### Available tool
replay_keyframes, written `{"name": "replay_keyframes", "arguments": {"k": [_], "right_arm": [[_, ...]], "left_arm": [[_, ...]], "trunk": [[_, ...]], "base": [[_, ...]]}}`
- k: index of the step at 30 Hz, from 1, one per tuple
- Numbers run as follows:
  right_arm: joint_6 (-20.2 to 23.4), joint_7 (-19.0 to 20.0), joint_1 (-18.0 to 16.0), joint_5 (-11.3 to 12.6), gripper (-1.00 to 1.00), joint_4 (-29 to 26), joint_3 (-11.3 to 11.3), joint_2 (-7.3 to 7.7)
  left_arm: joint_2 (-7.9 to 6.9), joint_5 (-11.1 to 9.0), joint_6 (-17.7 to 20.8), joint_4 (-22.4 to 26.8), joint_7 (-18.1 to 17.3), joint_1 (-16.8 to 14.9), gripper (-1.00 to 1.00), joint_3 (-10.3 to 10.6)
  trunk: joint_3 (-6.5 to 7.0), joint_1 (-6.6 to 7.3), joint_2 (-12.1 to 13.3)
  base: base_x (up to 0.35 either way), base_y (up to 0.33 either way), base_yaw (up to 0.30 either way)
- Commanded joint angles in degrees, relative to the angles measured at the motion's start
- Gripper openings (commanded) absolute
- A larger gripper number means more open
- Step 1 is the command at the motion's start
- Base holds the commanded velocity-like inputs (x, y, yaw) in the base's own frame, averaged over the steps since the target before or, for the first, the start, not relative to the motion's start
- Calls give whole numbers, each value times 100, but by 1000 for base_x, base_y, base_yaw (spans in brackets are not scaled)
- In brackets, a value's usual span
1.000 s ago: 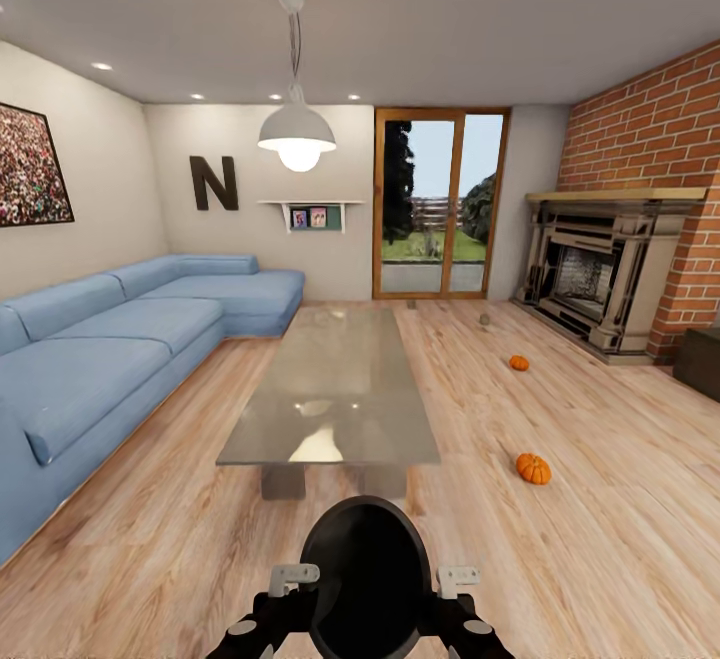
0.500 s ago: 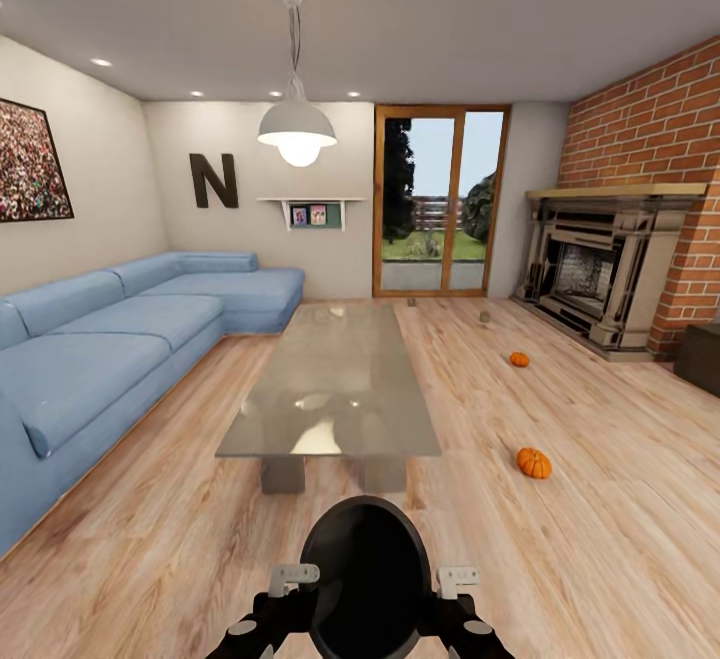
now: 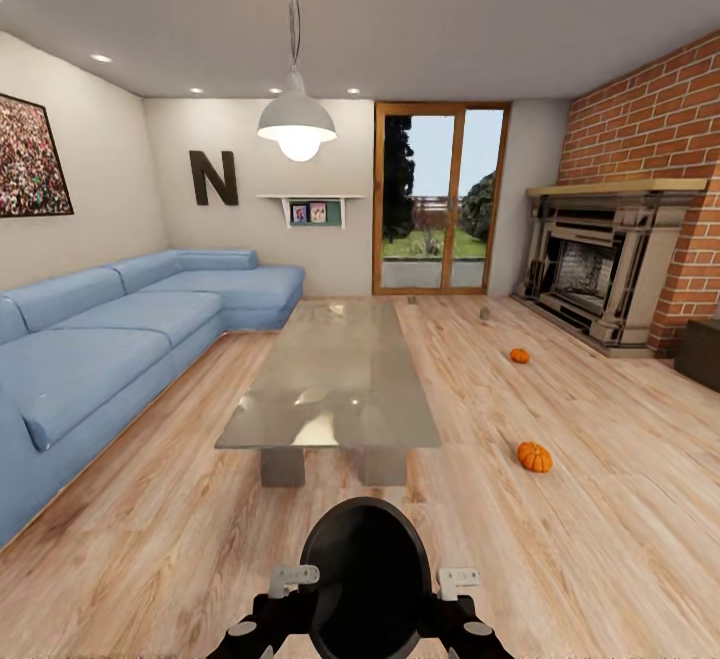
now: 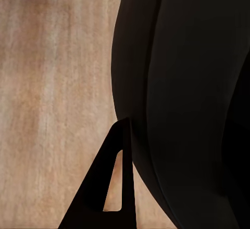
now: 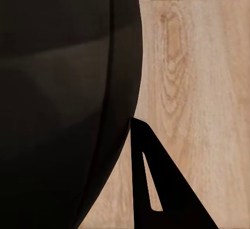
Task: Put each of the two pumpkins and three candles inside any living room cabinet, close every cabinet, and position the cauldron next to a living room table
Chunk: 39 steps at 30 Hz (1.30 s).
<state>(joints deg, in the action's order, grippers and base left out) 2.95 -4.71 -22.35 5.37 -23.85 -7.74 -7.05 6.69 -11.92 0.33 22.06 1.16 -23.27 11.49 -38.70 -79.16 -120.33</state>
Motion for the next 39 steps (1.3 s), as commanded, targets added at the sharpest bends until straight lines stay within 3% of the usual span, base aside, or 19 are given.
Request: {"name": "replay_keyframes", "arguments": {"k": [1,39], "right_arm": [[30,-3,-7,427,-100,-137,-8,-68],[30,-3,-6,429,-100,-137,-8,-68]], "left_arm": [[-1,-78,2,9,-54,1,-100,125],[-1,-74,-5,-33,-54,0,-100,125]], "trunk": [[-24,-21,-45],[-706,-856,-1569]], "base": [[0,0,0],[0,0,0]]}}
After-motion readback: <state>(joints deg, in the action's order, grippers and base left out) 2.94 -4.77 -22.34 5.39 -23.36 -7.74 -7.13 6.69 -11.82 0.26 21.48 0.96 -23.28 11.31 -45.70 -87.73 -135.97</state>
